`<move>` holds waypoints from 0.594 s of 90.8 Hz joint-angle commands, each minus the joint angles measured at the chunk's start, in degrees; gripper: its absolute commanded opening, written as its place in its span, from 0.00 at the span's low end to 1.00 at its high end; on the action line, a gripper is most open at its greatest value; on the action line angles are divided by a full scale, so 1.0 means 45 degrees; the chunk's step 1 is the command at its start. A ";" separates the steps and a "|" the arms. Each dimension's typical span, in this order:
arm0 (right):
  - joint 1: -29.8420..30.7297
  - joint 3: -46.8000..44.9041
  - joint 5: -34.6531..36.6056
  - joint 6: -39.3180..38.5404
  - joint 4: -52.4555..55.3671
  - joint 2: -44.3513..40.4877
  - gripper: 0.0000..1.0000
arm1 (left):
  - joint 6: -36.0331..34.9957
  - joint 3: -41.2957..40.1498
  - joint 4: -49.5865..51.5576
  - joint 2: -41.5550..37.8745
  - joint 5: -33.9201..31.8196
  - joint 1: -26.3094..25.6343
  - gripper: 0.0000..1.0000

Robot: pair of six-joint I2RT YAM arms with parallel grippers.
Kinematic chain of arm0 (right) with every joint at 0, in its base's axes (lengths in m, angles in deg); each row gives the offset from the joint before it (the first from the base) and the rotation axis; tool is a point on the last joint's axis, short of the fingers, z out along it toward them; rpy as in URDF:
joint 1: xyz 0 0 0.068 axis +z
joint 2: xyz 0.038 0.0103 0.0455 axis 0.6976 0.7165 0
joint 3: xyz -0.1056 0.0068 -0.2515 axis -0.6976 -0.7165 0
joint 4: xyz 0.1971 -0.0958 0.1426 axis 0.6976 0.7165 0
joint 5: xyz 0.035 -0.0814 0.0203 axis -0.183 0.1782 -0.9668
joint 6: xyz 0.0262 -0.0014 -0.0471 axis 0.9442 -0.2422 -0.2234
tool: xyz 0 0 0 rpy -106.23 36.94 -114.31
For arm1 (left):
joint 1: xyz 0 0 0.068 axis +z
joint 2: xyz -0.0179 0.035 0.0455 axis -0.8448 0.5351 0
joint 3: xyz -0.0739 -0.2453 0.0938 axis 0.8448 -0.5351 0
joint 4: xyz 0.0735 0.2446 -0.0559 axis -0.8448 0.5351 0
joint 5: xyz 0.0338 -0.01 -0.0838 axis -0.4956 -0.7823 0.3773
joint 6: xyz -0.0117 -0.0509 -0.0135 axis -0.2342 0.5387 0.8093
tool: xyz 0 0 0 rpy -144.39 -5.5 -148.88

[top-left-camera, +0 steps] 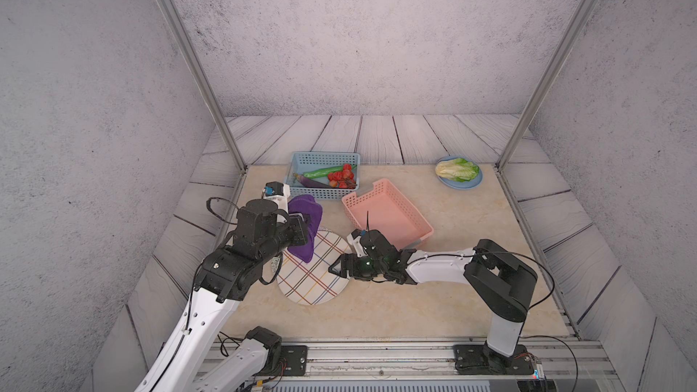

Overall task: Wipe the wet plate dry
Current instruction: Place the plate on the plate.

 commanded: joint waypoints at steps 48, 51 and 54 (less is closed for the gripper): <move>-0.1466 -0.0968 0.2994 -0.2692 0.5702 -0.6766 0.97 | 0.0258 -0.2833 -0.2568 -0.1791 0.3317 -0.1623 0.00; -0.1927 -0.1168 0.3390 -0.2777 0.5773 -0.7323 0.98 | 0.0313 -0.3280 -0.2931 -0.1700 0.3188 -0.2433 0.00; -0.2480 -0.1352 0.3534 -0.2810 0.5961 -0.7752 0.99 | 0.0308 -0.3488 -0.3198 -0.1422 0.2822 -0.3450 0.00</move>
